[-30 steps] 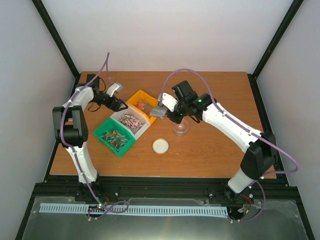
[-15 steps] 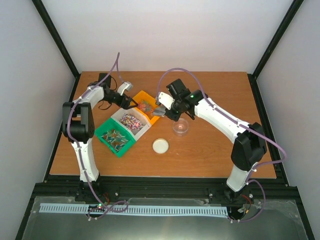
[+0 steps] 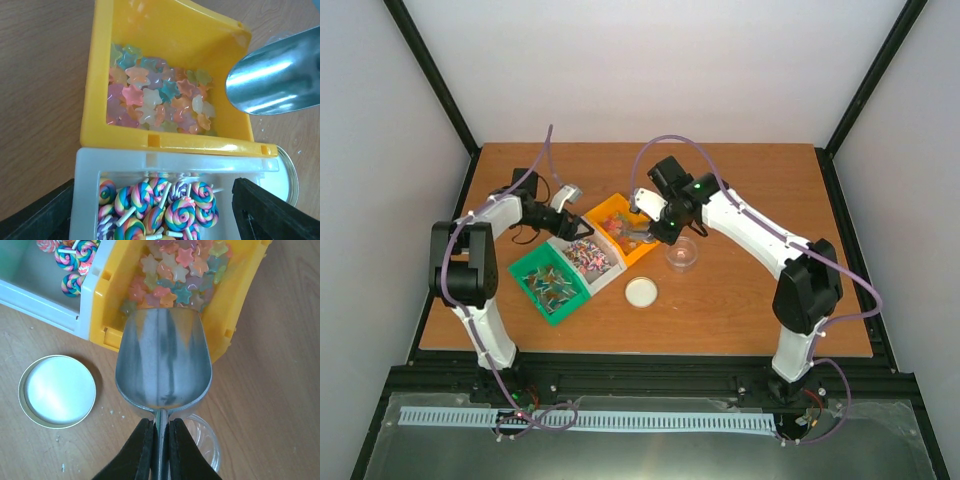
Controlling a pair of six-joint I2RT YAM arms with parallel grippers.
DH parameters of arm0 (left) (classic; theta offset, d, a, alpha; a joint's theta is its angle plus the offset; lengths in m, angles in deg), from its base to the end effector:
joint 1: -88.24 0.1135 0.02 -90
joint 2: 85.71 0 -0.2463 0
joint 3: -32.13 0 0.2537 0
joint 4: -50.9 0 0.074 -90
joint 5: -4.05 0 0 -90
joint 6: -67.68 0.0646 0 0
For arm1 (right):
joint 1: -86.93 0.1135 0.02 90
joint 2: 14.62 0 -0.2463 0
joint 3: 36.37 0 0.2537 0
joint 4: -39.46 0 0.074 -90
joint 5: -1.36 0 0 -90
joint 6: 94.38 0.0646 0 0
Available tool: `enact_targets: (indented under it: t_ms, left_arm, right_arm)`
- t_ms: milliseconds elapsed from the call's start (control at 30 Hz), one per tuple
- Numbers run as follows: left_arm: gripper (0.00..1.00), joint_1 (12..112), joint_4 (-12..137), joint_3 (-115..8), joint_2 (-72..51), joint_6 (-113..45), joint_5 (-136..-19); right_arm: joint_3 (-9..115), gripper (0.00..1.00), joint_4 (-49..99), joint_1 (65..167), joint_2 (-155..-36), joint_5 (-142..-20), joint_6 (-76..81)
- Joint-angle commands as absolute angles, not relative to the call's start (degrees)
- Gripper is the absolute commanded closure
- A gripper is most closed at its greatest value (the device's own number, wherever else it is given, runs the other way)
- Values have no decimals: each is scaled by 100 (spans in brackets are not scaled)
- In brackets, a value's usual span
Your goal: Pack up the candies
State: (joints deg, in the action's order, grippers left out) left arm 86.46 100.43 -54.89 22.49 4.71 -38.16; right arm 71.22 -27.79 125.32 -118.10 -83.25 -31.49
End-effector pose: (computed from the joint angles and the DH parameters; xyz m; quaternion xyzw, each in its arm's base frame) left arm 0.3706 -0.0594 0.1450 0.2900 0.8561 -0.3562 0.2368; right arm 0.3042 0.2488 0.2478 -0.5348 0.8112 0.0683 0.2264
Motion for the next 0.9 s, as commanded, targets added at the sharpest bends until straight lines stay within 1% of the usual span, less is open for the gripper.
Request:
enact_targets:
  t_ms: [0,233,633,867]
  left_arm:
    - [19,8613,9594,-5201,1767,107,-3961]
    - [19,8614,9339,-4813,1426,-88,-4417]
    - [21,8552,9142,-4385,922,-407,-4852]
    - [23,8287,9191,-4169,759,-537,-5017]
  right_arm:
    - [7457,97,-3310,12653,-12061,-8422,-2913]
    - [7979,97,-3663,12682,-12622,-8623,-2637]
    - [8710,97,-3767,12654,-13520,-8975,-2636]
    - [9178,97,-3782,12471,-14014,-8682,-2695]
